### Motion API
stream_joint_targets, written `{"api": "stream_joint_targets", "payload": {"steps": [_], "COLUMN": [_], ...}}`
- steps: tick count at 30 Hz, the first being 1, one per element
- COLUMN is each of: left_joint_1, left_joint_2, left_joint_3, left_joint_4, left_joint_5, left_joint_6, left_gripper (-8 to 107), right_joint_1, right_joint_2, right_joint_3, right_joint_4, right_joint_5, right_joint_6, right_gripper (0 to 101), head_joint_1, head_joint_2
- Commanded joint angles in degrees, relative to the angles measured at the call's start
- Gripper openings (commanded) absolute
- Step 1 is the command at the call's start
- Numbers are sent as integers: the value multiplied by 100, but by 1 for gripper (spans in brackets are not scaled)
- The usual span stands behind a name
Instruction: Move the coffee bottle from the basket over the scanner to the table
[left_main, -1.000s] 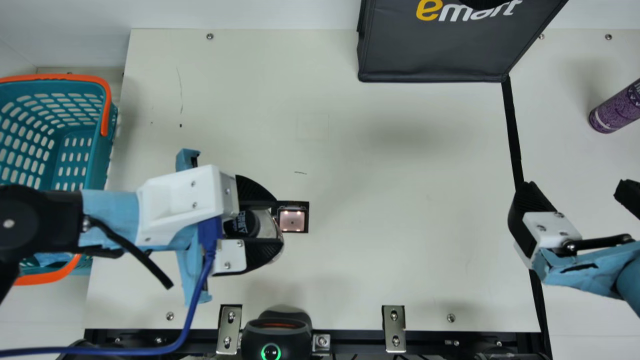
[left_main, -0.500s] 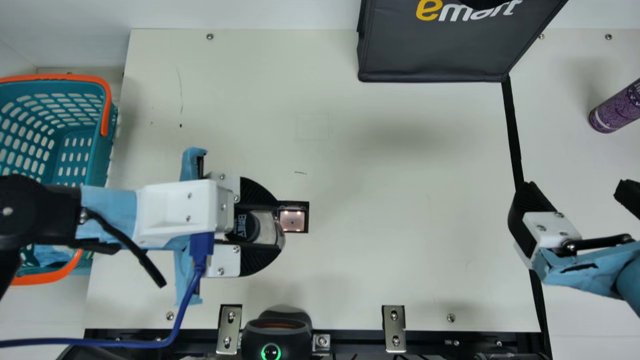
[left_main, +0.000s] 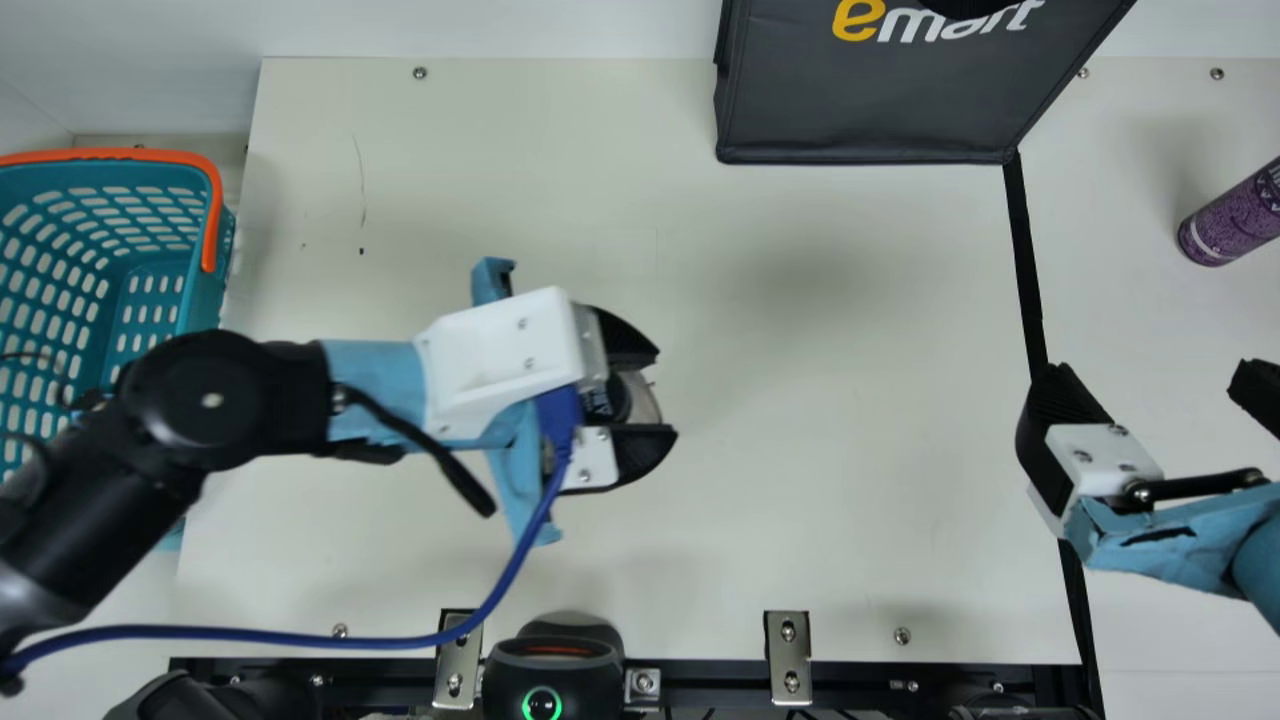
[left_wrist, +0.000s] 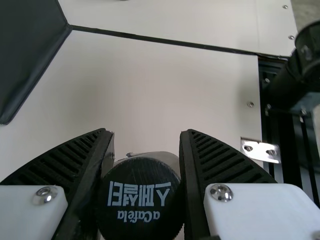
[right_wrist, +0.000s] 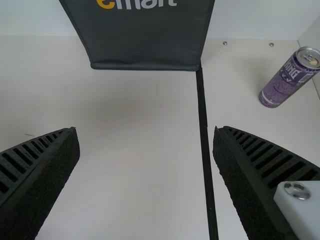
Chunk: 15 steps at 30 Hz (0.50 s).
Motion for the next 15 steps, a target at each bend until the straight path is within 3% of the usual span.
{"api": "stream_joint_targets", "payload": {"steps": [1,8,15], "left_joint_1": [-238,-632,-799], "left_joint_2": [242,948,1502], "left_joint_3": [-106,-468,-763], "left_joint_4": [47,268,480], "left_joint_5": [-613,-1464,-1903], "left_joint_6": [-251,-923,-1440], "left_gripper": [-8,-8,-8], "right_joint_1": [0,0,0], "right_joint_2": [0,0,0], "right_joint_3": [0,0,0], "right_joint_4": [0,0,0], "right_joint_5": [0,0,0], "right_joint_6": [0,0,0], "right_gripper": [95,95,95], "head_joint_1": [-166,-166,-166], "head_joint_2": [9,9,9]}}
